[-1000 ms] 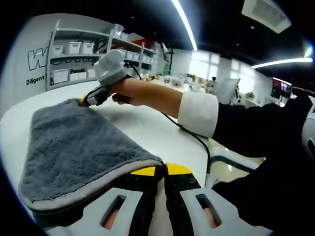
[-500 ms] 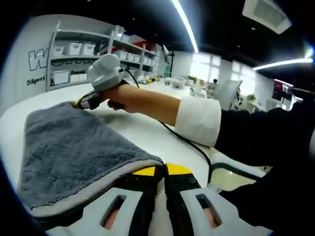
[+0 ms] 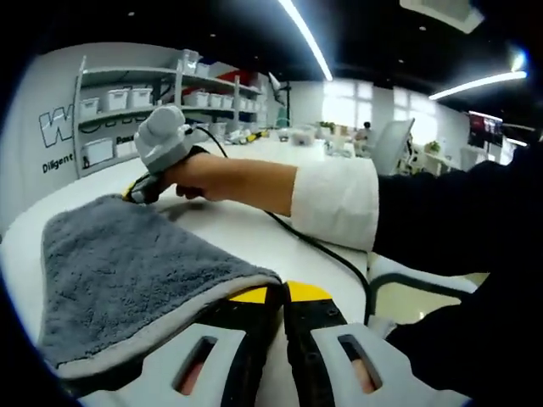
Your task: Open the folded towel by lifting each exposed corner and separating the folded layers until the towel lies flat within the target outline without major curled edges
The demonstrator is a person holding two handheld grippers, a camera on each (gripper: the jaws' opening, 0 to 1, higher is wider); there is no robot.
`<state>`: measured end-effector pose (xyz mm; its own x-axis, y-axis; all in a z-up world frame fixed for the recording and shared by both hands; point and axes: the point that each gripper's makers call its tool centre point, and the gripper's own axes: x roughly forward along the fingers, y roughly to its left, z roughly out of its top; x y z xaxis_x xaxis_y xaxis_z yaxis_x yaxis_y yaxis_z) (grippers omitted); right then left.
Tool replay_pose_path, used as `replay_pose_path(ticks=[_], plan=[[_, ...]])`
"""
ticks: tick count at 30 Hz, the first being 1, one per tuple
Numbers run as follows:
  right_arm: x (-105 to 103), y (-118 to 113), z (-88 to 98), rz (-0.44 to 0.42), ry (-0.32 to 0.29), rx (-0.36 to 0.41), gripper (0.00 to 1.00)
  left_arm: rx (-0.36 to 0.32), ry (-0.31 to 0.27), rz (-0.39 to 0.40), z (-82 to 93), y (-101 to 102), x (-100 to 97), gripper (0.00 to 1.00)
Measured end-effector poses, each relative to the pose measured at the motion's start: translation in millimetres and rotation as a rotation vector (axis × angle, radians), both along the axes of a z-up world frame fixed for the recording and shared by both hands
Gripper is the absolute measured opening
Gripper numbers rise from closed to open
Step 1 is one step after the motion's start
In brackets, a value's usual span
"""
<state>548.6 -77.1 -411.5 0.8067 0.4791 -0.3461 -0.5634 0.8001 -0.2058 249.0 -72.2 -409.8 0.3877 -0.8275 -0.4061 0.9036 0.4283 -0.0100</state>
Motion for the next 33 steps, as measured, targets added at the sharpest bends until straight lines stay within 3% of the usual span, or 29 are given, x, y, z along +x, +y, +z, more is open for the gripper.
replay_pose_path(ticks=[3, 10, 13, 14, 17, 21, 29, 33], plan=[[3.7, 1.4, 1.2, 0.011, -0.029, -0.048, 0.0, -0.002, 0.0, -0.007, 0.2, -0.9, 1.1, 0.05], [8.9, -0.8, 2.4, 0.013, -0.038, -0.05, 0.0, -0.002, -0.001, -0.023, 0.0, -1.1, 1.9, 0.05], [12.7, -10.0, 8.2, -0.014, -0.103, -0.158, 0.0, -0.003, -0.004, -0.026, 0.1, -0.8, 2.0, 0.05], [12.5, -10.5, 9.1, -0.017, -0.106, -0.161, 0.0, 0.0, -0.015, -0.031, 0.3, -1.1, 1.4, 0.05], [9.7, -6.4, 20.8, -0.002, -0.097, -0.026, 0.0, 0.002, -0.053, -0.052, 0.6, -1.2, 1.7, 0.06], [7.3, -7.4, 26.0, 0.006, -0.081, 0.017, 0.0, -0.017, -0.041, -0.051, 1.4, -2.3, 1.6, 0.06], [-2.1, 14.5, 31.3, 0.079, -0.055, 0.05, 0.0, -0.014, -0.062, -0.055, 0.6, -7.6, 0.8, 0.07], [-5.4, 16.3, 16.0, 0.067, -0.011, 0.011, 0.0, -0.014, -0.061, -0.054, -0.3, -8.8, 0.1, 0.07]])
